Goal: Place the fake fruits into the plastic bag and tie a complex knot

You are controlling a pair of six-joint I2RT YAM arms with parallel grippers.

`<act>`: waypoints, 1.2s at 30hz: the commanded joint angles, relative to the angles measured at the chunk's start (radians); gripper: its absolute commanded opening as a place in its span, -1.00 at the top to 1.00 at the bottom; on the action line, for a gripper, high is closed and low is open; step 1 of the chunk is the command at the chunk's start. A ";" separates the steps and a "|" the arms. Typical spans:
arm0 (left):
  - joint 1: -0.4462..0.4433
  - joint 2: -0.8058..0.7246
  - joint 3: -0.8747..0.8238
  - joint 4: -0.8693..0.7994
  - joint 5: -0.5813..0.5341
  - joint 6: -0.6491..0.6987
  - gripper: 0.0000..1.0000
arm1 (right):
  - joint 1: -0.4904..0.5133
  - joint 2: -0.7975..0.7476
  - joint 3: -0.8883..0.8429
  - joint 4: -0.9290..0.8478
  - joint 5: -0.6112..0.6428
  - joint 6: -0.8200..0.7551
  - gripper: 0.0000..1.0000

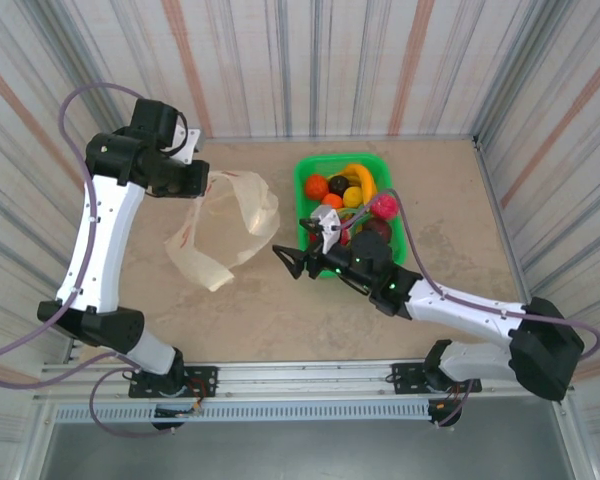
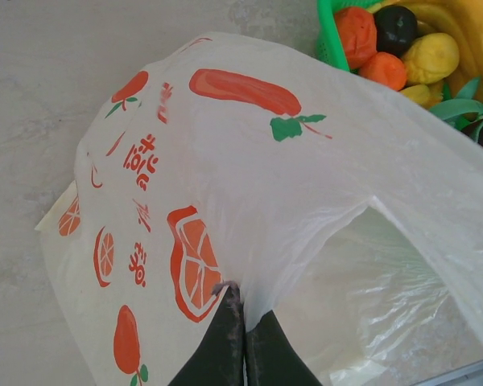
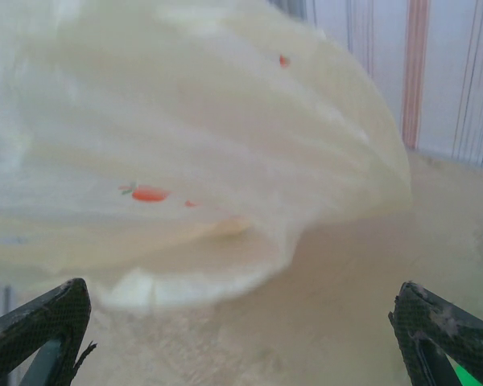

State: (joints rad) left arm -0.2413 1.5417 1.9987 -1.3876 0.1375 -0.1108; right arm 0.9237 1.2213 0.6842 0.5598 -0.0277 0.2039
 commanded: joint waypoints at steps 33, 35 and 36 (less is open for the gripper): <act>-0.030 -0.435 -0.419 0.324 0.223 -0.122 -0.66 | 0.017 0.171 0.463 -0.370 0.386 -0.154 1.00; -0.063 -0.503 -0.519 0.392 0.180 -0.201 -0.69 | 0.020 0.176 0.468 -0.375 0.389 -0.150 1.00; -0.081 -0.531 -0.569 0.433 0.165 -0.238 -0.71 | 0.020 0.177 0.467 -0.372 0.391 -0.147 1.00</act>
State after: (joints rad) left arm -0.2916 1.0691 1.5188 -1.0725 0.3500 -0.2192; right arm 0.9333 1.3861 1.1267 0.2363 0.3229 0.0246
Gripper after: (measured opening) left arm 0.849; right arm 0.043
